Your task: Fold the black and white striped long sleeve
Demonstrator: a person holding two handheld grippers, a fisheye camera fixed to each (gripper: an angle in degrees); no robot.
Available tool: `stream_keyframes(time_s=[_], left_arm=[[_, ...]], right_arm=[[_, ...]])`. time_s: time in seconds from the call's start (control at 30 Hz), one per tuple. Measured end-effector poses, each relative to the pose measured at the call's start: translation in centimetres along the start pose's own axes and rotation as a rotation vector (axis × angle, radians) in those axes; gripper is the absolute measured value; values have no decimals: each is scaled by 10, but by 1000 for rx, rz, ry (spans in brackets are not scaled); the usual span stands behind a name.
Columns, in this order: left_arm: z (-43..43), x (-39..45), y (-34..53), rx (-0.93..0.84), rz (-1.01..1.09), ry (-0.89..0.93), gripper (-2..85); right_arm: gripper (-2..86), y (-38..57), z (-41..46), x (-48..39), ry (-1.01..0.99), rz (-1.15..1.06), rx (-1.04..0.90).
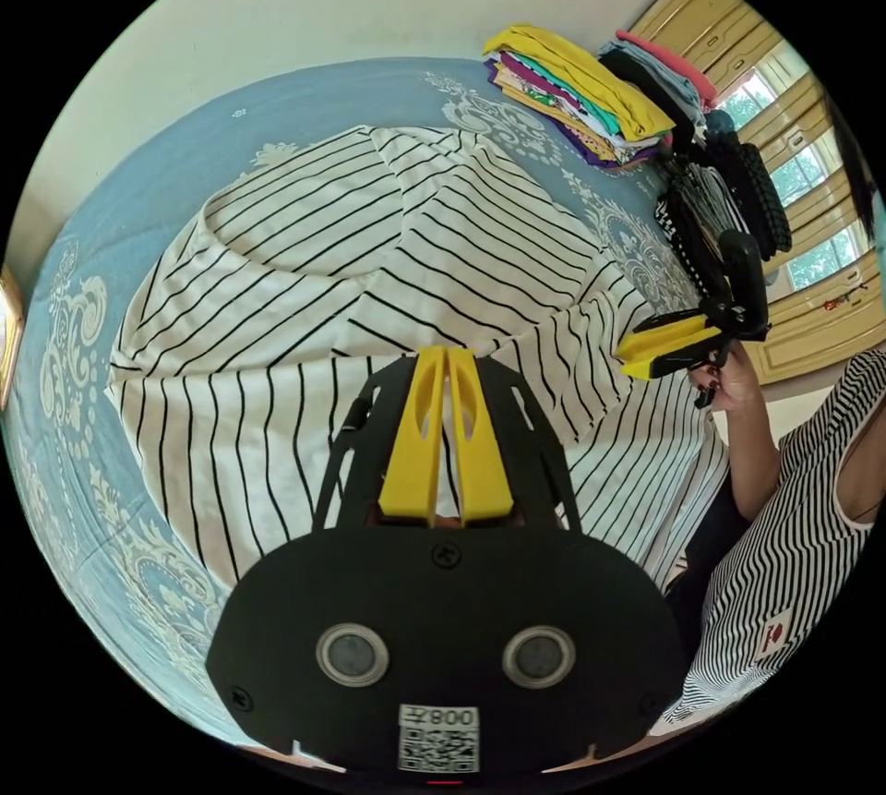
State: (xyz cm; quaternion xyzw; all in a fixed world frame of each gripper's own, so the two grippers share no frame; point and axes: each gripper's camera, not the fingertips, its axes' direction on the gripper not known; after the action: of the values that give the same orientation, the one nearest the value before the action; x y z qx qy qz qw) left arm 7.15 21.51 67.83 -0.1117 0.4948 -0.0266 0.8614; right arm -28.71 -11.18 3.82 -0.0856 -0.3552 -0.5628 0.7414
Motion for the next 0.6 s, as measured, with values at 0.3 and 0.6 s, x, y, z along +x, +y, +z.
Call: stream_keyframes(time_s=[0.3,0.6], left_arm=[[-8,15,-40,131,-76,-12,12],[22,43,-84,34,43,61,64]], right_arm=[[13,14,-31,-27,-146,-109,-141],[47,25,-52,-48,-108,-73,-183]])
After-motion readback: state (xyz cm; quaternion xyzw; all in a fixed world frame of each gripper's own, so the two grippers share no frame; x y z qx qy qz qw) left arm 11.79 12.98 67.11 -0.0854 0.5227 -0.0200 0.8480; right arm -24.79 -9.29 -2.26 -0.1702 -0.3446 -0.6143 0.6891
